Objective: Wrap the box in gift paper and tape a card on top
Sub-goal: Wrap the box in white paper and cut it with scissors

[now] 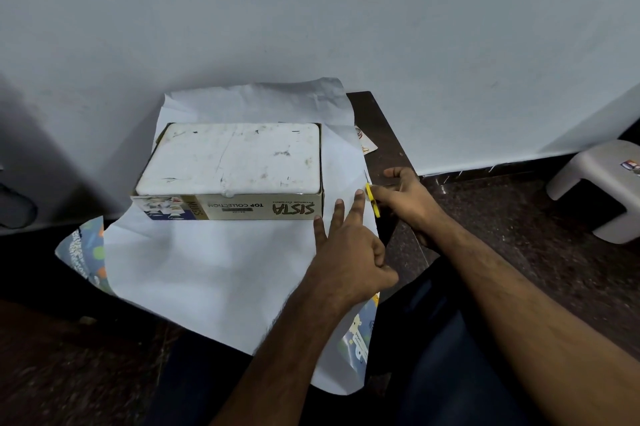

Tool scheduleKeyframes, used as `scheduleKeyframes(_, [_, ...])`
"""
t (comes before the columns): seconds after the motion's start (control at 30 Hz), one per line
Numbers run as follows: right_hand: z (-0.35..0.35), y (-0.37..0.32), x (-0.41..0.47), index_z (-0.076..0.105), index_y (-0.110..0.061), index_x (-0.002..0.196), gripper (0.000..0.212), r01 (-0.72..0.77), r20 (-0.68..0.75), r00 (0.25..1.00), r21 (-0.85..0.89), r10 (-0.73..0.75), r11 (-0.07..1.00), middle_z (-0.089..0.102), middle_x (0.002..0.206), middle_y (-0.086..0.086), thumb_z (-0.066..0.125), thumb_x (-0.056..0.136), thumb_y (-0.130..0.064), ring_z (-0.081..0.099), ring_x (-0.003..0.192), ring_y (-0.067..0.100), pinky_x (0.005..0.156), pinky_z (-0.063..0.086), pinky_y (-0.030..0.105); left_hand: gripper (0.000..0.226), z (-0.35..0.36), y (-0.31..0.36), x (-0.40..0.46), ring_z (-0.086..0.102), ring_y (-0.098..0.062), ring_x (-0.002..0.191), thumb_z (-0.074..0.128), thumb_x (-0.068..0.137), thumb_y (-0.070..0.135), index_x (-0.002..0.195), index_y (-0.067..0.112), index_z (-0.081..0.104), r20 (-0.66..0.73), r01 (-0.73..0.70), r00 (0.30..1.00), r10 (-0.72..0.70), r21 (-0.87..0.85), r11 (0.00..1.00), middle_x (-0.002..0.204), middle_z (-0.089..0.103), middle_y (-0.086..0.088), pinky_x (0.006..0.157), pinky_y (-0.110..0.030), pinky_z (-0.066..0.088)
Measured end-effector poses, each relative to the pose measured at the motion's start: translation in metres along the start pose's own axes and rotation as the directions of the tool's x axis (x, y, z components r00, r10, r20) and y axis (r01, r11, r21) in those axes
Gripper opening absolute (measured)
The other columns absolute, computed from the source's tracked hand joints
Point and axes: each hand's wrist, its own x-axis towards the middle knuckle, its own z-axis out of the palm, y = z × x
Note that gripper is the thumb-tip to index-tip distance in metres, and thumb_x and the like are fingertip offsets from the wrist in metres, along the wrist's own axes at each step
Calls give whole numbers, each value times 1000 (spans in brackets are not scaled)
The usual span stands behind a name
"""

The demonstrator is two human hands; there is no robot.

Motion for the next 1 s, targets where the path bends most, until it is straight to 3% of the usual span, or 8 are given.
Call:
scheduleKeyframes(0.27, [2,1,5,42,-17,132,57,12,25,1000,14,-12,1000,77,88,8,76,87,-20,74,89,23,92,57,44,38,-3,0,0,-16,-16,156,73,82,26,55,24,46,9,5,1000,-5,61,998,169,-14,13,121,-47,-15])
scheduleKeyframes(0.4, [2,0,5,41,-17,134,57,12,12,1000,41,-13,999,75,80,2,75,89,-28,71,82,16,81,54,36,36,-5,1,-2,-17,-16,156,72,81,24,54,23,47,35,-2,999,-1,80,997,169,-15,14,120,-46,-17])
scheduleKeyframes(0.5, [2,1,6,40,-17,138,62,5,-2,1000,37,-5,999,74,88,5,74,89,-35,72,88,20,84,55,40,36,-5,3,-4,-17,-14,156,73,79,22,54,22,47,56,-10,998,4,101,995,168,-16,16,119,-45,-18])
scheduleKeyframes(0.63, [1,-1,2,39,-15,136,58,6,29,1000,50,-8,999,71,74,-2,74,90,-21,69,72,10,72,49,30,38,-8,4,-5,-18,-15,156,73,81,26,55,23,46,83,-5,997,-8,157,988,168,-18,15,121,-49,-16])
scheduleKeyframes(0.73, [1,-2,-1,39,-13,136,57,-3,39,999,65,1,998,73,81,2,73,90,-14,70,71,11,73,51,29,37,-13,4,-6,-18,-18,156,73,83,27,56,24,47,91,4,996,-21,182,983,169,-17,13,121,-50,-15])
scheduleKeyframes(0.93, [4,-3,-2,39,-14,138,57,-9,16,1000,61,8,998,70,83,2,72,93,-24,68,65,5,70,47,26,37,-15,6,-10,-16,-19,156,73,82,26,55,23,47,137,-6,990,-22,200,980,171,-10,9,120,-53,-15])
scheduleKeyframes(1.0, [4,-1,-2,38,-13,138,58,0,14,1000,53,0,999,70,72,-3,72,93,-24,67,66,5,71,47,27,37,-15,6,-10,-15,-18,157,73,82,27,56,24,47,144,-12,989,-20,213,977,171,-9,9,120,-53,-16])
